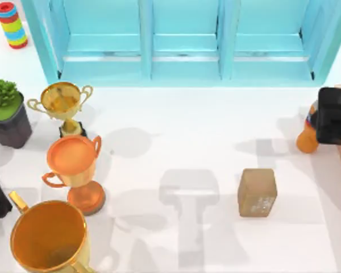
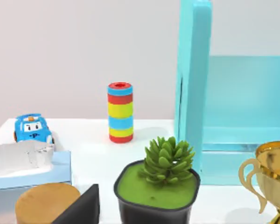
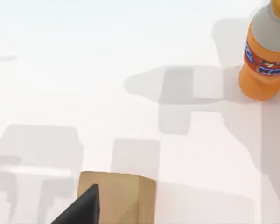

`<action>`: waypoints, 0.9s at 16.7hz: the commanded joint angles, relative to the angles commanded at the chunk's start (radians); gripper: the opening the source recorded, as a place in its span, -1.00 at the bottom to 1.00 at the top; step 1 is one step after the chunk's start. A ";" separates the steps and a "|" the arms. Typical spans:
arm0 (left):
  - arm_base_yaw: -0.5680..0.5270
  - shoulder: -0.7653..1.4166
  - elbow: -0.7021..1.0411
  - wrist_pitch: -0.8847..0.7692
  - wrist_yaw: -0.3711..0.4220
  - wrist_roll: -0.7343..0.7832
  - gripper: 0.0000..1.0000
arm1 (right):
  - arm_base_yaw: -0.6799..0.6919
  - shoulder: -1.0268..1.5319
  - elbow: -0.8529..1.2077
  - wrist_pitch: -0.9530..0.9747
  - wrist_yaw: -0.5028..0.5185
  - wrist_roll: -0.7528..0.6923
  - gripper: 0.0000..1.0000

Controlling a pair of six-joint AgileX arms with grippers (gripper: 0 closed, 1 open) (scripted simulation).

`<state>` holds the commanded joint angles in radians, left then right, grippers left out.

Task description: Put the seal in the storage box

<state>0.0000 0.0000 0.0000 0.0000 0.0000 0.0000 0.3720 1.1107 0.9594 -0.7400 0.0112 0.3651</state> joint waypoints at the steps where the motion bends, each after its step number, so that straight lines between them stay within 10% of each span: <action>1: 0.000 0.000 0.000 0.000 0.000 0.000 1.00 | 0.029 0.085 0.074 -0.057 0.002 0.028 1.00; 15: 0.000 0.000 0.000 0.000 0.000 0.000 1.00 | 0.222 0.734 0.553 -0.497 -0.016 0.243 1.00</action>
<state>0.0000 0.0000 0.0000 0.0000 0.0000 0.0000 0.5941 1.8447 1.5122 -1.2369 -0.0044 0.6085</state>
